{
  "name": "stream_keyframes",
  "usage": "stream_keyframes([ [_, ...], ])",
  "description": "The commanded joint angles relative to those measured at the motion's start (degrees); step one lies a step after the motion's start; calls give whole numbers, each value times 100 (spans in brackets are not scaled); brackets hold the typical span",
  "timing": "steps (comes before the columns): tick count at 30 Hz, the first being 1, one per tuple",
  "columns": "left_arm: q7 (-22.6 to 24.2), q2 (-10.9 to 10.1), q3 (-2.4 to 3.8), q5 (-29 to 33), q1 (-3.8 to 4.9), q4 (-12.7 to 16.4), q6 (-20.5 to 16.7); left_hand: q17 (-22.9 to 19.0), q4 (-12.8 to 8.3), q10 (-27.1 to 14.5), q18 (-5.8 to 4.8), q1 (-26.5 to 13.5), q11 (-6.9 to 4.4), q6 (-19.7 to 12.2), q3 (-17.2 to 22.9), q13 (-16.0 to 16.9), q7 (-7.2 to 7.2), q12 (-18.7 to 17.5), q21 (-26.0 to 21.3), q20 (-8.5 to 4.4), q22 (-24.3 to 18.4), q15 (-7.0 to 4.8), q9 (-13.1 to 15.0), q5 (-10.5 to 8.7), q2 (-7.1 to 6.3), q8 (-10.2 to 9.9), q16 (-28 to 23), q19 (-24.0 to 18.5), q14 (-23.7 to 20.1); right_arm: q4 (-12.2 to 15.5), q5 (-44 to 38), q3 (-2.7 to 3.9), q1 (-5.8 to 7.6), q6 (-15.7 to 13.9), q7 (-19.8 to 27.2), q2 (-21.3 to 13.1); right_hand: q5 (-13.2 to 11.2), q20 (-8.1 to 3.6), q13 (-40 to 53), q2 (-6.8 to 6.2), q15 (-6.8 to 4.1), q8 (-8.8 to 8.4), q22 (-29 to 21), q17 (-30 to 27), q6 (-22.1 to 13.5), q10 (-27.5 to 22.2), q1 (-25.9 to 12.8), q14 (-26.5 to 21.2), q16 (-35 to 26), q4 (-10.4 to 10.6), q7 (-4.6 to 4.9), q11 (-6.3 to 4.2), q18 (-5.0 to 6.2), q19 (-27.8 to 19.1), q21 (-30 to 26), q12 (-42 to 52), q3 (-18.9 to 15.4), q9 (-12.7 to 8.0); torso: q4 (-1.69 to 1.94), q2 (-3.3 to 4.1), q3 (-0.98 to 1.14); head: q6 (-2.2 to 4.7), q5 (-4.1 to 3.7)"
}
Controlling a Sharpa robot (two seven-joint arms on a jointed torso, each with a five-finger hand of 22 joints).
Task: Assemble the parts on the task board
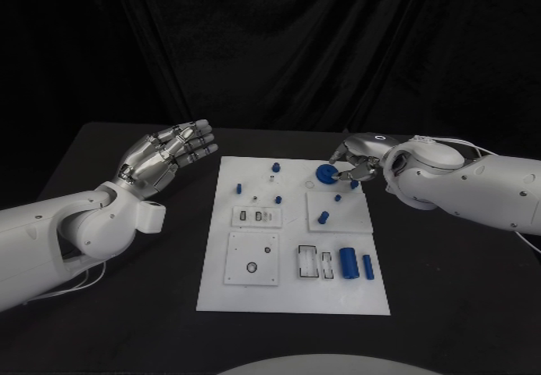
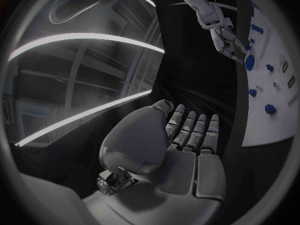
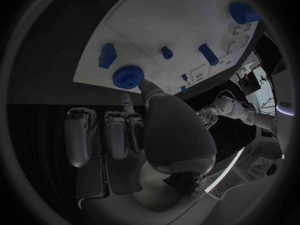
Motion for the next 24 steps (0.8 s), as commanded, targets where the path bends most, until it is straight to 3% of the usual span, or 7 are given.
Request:
stream_keyframes([
  [1, 698, 22, 5, 17, -13, -14, 122, 5, -8, 0, -105, -39, 13, 33, 29, 6, 99, 32, -26, 0, -6, 17, 8, 25, -4, 18, 19, 9, 3, -43, -5, 3, -28, 44, -137, 37, 159, 28, 1507, 0, 43, -12, 1161, 1507, -62, 606, 79, 606, 14, -76, 4, 31, -26, 213, -27, 15, 30, -18, -3, 0, 1, 6, 5],
  [24, 664, 73, 5, 17, -57, -84, 191, 5, -9, -5, -111, -50, 14, 22, 58, 6, 102, 33, -29, 0, -8, 23, 6, 26, -6, 15, 25, 6, 4, -354, -5, 6, -118, 116, -185, 310, -221, 34, 1507, -16, 48, -12, 1070, 1507, -255, 606, 3, 606, 14, -132, 19, 43, 20, 84, -162, 15, -10, -87, -1, 1, 2, -3, -13],
])
